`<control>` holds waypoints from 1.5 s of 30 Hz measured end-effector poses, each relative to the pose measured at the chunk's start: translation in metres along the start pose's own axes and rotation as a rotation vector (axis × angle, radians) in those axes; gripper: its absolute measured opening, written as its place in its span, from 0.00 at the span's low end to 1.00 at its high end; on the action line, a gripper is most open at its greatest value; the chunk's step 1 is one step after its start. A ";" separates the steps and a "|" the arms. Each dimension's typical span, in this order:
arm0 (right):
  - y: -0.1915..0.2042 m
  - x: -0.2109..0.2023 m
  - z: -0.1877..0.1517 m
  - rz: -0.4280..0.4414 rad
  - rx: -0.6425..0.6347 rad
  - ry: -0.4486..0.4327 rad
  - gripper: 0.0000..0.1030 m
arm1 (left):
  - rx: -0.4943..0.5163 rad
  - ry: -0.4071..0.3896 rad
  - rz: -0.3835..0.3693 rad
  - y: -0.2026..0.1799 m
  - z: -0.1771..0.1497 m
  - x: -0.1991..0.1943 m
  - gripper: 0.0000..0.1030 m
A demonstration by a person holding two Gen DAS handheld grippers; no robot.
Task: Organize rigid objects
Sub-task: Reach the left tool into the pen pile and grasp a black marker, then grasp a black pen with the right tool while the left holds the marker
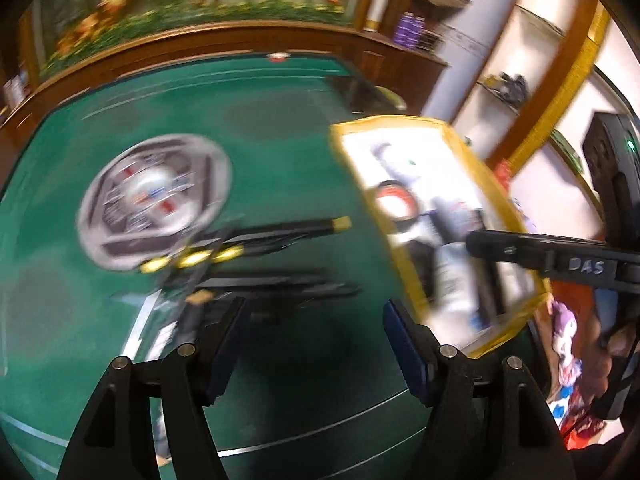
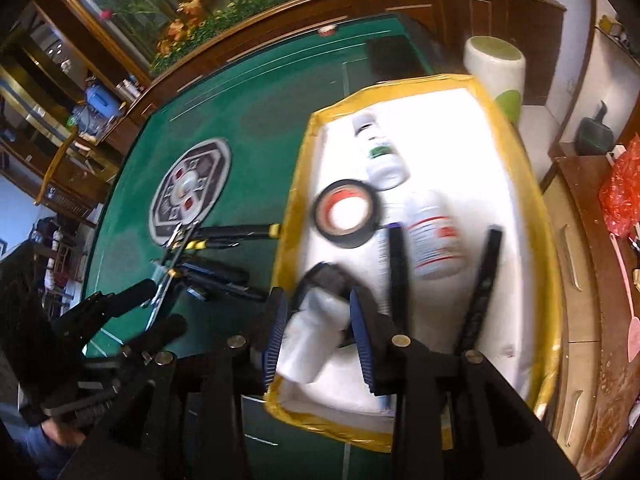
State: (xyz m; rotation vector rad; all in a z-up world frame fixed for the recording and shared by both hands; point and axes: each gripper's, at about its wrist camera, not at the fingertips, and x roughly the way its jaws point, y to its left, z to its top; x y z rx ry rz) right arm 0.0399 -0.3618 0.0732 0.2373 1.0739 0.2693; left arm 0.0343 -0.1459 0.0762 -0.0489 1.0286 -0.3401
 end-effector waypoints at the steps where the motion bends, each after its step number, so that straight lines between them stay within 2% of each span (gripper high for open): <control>1: 0.005 0.002 -0.001 0.008 -0.007 0.005 0.32 | -0.018 0.001 0.011 0.012 -0.005 -0.005 0.70; 4: 0.021 0.009 -0.005 0.021 -0.026 0.008 0.37 | -0.059 0.011 0.059 0.047 -0.022 -0.013 0.70; 7: 0.035 0.014 -0.007 0.031 -0.037 0.016 0.38 | -0.088 0.051 0.090 0.070 -0.035 -0.007 0.70; 13: 0.063 0.028 -0.010 0.056 -0.073 0.045 0.38 | -0.069 0.089 0.122 0.081 -0.043 0.011 0.70; 14: 0.067 0.030 -0.011 0.057 -0.081 0.048 0.38 | -0.056 0.099 0.133 0.081 -0.044 0.017 0.67; 15: 0.072 0.032 -0.012 0.057 -0.090 0.053 0.38 | -0.042 0.113 0.147 0.081 -0.044 0.022 0.51; 16: 0.077 0.034 -0.012 0.061 -0.100 0.061 0.39 | -0.029 0.135 0.148 0.080 -0.044 0.030 0.40; 17: 0.082 0.037 -0.013 0.064 -0.109 0.068 0.39 | -0.019 0.133 0.154 0.080 -0.044 0.031 0.35; 20: 0.088 0.040 -0.011 0.063 -0.112 0.070 0.39 | 0.007 0.121 0.162 0.078 -0.044 0.032 0.23; 24: 0.087 0.042 -0.006 0.059 -0.084 0.061 0.39 | -0.014 0.115 0.152 0.087 -0.050 0.026 0.17; 27: 0.095 0.049 -0.004 0.082 -0.087 0.081 0.39 | -0.036 0.120 0.153 0.097 -0.057 0.020 0.14; 36: 0.150 0.095 -0.003 0.152 -0.152 0.178 0.40 | -0.102 0.121 0.170 0.127 -0.086 -0.008 0.14; 40: 0.174 0.121 0.004 0.182 -0.141 0.218 0.42 | -0.136 0.117 0.188 0.142 -0.096 -0.018 0.14; 42: 0.184 0.129 0.009 0.172 -0.157 0.219 0.42 | -0.147 0.116 0.193 0.148 -0.099 -0.021 0.14; 45: 0.206 0.136 0.023 0.123 -0.258 0.182 0.42 | -0.160 0.110 0.192 0.153 -0.103 -0.025 0.14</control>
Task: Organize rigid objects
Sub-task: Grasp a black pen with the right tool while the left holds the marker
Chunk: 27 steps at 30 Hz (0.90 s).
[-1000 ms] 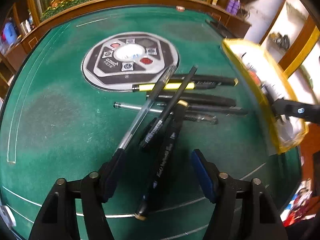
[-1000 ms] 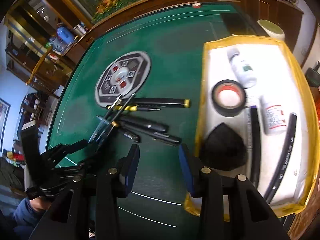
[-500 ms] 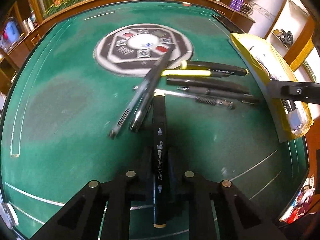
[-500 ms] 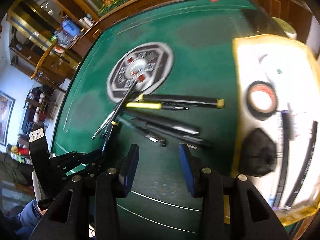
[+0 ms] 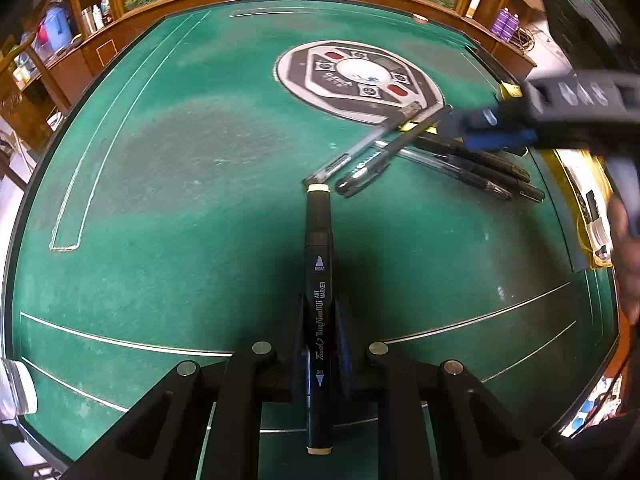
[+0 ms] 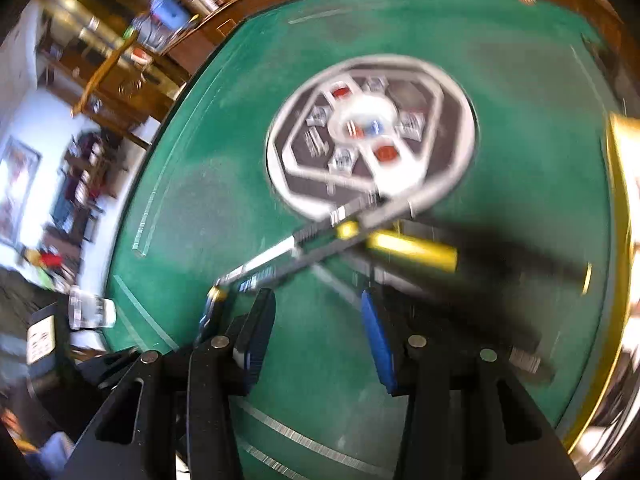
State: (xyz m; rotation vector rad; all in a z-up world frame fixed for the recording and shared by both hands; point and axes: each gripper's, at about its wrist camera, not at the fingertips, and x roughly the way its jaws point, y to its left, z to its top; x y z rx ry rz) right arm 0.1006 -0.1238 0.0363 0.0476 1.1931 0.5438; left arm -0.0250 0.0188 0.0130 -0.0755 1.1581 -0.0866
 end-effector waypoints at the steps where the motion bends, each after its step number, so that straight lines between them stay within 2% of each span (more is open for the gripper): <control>1: 0.004 -0.001 0.006 -0.002 -0.013 -0.014 0.42 | 0.000 -0.001 -0.001 0.001 -0.001 -0.001 0.14; 3: 0.015 0.003 0.024 -0.014 -0.072 -0.037 0.46 | 0.003 0.000 -0.003 0.001 0.000 0.000 0.14; 6: 0.022 0.030 0.040 -0.078 -0.152 0.003 0.48 | 0.011 -0.001 -0.003 0.001 0.000 0.000 0.14; 9: 0.018 0.036 0.041 -0.080 -0.148 0.035 0.48 | 0.005 -0.001 -0.013 0.002 0.000 0.000 0.14; 11: 0.013 0.031 0.036 -0.052 -0.102 0.057 0.48 | -0.002 -0.001 -0.022 0.005 -0.001 -0.002 0.14; 13: 0.007 0.026 0.024 -0.028 -0.075 0.115 0.48 | -0.007 0.000 -0.023 0.007 0.000 -0.002 0.14; 17: 0.006 0.016 -0.005 0.034 -0.069 0.204 0.48 | -0.018 0.002 -0.023 0.011 0.005 0.000 0.14; 19: 0.009 0.011 -0.017 0.058 -0.088 0.219 0.48 | -0.021 0.003 -0.022 0.013 0.007 0.001 0.14; 24: 0.025 -0.001 -0.020 -0.007 -0.214 0.139 0.47 | -0.030 0.004 -0.019 0.013 0.008 0.000 0.14; 27: 0.034 0.005 -0.021 -0.006 -0.274 0.150 0.33 | -0.031 -0.004 -0.014 0.013 0.008 0.000 0.14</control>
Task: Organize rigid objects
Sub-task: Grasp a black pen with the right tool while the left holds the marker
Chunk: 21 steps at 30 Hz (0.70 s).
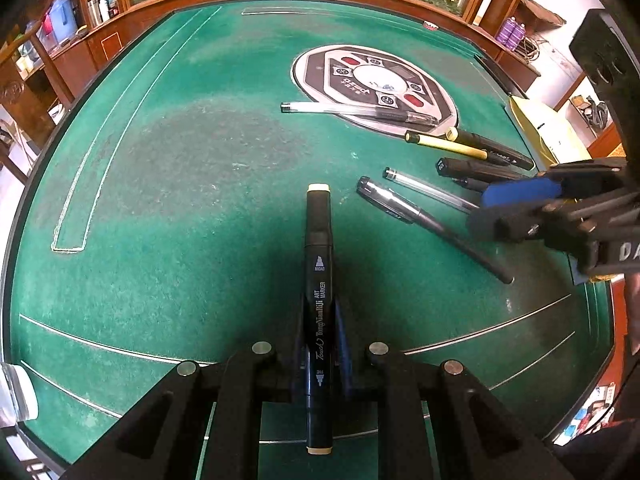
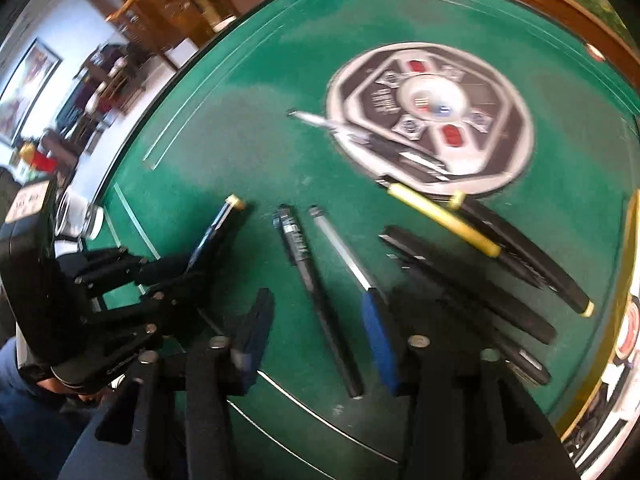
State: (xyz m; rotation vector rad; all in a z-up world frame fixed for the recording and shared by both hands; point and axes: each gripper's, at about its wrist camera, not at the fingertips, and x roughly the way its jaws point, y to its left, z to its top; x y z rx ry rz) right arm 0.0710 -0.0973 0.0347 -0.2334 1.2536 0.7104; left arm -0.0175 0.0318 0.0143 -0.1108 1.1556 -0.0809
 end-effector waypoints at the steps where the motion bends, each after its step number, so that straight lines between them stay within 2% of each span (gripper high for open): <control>1: 0.005 0.004 -0.001 -0.003 -0.013 0.006 0.31 | -0.002 -0.002 -0.001 0.001 0.002 0.001 0.14; 5: 0.019 0.025 0.003 -0.041 -0.060 0.028 0.29 | -0.011 -0.013 -0.001 0.003 0.002 0.002 0.14; 6: 0.022 0.029 0.002 -0.050 -0.075 0.037 0.18 | -0.020 -0.014 -0.003 0.004 0.002 0.002 0.14; 7: 0.026 0.035 0.001 -0.101 -0.103 0.052 0.08 | -0.026 -0.012 -0.004 0.004 0.002 0.002 0.14; 9: 0.029 0.037 -0.003 -0.124 -0.124 0.042 0.08 | -0.036 -0.013 -0.005 0.004 0.003 0.001 0.14; 11: 0.026 0.038 -0.007 -0.105 -0.096 0.049 0.08 | -0.049 -0.012 -0.014 0.005 0.002 0.000 0.14; 16: 0.010 0.020 -0.022 0.006 0.031 -0.014 0.08 | -0.054 -0.041 -0.041 -0.001 0.005 -0.009 0.14; 21: -0.004 0.001 -0.036 0.062 0.116 -0.070 0.08 | -0.007 -0.057 -0.055 -0.026 0.016 -0.014 0.14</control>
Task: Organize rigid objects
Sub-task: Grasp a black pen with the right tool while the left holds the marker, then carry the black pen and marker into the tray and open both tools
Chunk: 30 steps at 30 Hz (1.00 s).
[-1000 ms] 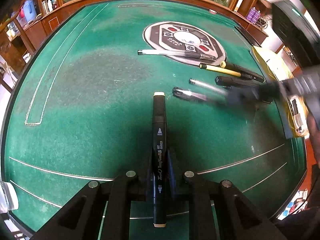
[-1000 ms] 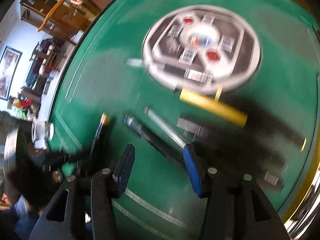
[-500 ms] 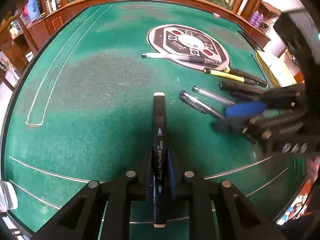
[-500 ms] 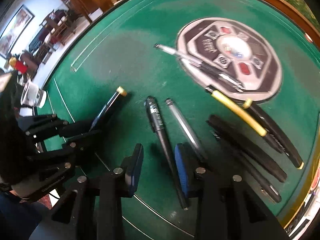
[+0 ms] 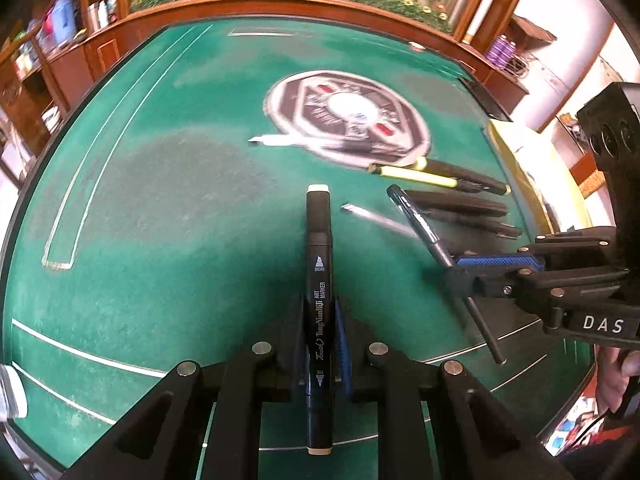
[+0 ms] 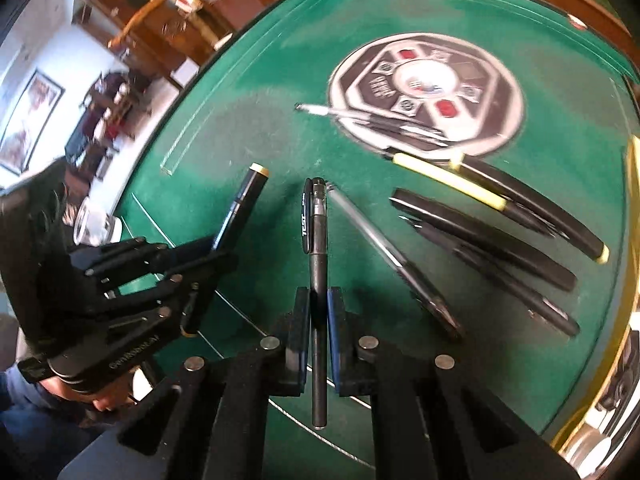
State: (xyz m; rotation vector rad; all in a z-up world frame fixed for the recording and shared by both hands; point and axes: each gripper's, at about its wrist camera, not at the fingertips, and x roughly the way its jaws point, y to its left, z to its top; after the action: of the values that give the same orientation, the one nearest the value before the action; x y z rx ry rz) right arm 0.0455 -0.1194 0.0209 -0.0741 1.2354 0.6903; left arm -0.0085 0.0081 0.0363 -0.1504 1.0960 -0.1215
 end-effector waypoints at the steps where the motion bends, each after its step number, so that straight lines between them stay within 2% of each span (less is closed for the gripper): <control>1: -0.005 -0.005 -0.002 -0.002 0.014 -0.014 0.08 | 0.015 -0.003 -0.006 -0.007 0.003 0.000 0.14; 9: -0.054 -0.065 -0.018 -0.027 0.136 -0.104 0.08 | 0.123 -0.023 -0.057 -0.066 0.028 -0.001 0.14; 16: -0.105 -0.112 -0.041 -0.062 0.249 -0.182 0.08 | 0.228 -0.037 -0.133 -0.139 0.051 0.002 0.14; 25: -0.184 -0.164 -0.074 -0.139 0.410 -0.261 0.08 | 0.331 -0.011 -0.231 -0.230 0.066 0.020 0.14; 30: -0.219 -0.170 -0.087 -0.203 0.467 -0.241 0.08 | 0.361 0.044 -0.258 -0.270 0.067 0.044 0.14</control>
State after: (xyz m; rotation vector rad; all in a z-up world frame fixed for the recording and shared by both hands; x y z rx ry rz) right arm 0.0604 -0.4052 0.0731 0.2611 1.1094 0.2156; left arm 0.0648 -0.2606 0.0762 0.0365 1.0773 -0.5525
